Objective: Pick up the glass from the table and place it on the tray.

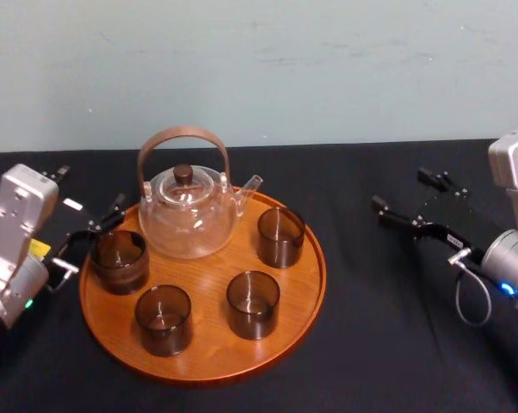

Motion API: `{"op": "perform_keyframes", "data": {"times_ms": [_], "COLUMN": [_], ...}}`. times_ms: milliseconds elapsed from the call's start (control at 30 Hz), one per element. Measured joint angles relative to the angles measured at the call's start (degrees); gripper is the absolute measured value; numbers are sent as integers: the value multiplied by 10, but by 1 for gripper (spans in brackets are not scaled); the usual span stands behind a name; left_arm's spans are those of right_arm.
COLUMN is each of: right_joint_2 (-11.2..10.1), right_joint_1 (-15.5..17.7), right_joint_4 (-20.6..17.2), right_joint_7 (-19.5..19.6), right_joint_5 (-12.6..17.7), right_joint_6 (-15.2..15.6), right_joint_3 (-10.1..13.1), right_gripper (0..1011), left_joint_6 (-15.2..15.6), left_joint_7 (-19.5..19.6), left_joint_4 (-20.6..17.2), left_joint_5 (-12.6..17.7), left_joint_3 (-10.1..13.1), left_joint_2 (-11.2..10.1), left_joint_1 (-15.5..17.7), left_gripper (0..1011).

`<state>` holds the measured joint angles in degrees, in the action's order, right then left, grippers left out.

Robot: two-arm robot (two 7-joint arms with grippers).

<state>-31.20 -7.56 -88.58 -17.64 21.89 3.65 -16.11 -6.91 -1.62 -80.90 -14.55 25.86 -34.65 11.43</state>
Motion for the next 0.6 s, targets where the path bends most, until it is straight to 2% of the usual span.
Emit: {"op": "perform_keyframes", "data": {"times_ms": [233, 600], "right_joint_2": [34, 62], "right_joint_1": [2, -10], "right_joint_4": [13, 42], "right_joint_7": [35, 47], "right_joint_5": [-19, -42], "right_joint_6": [-13, -14], "right_joint_3": [11, 17], "right_gripper": [1002, 1002], "left_joint_6": [0, 0], "left_joint_7": [0, 0], "left_joint_4": [0, 0], "left_joint_5": [0, 0], "left_joint_3": [0, 0], "left_joint_2": [0, 0], "left_joint_1": [0, 0], "left_gripper": [1001, 1001]}}
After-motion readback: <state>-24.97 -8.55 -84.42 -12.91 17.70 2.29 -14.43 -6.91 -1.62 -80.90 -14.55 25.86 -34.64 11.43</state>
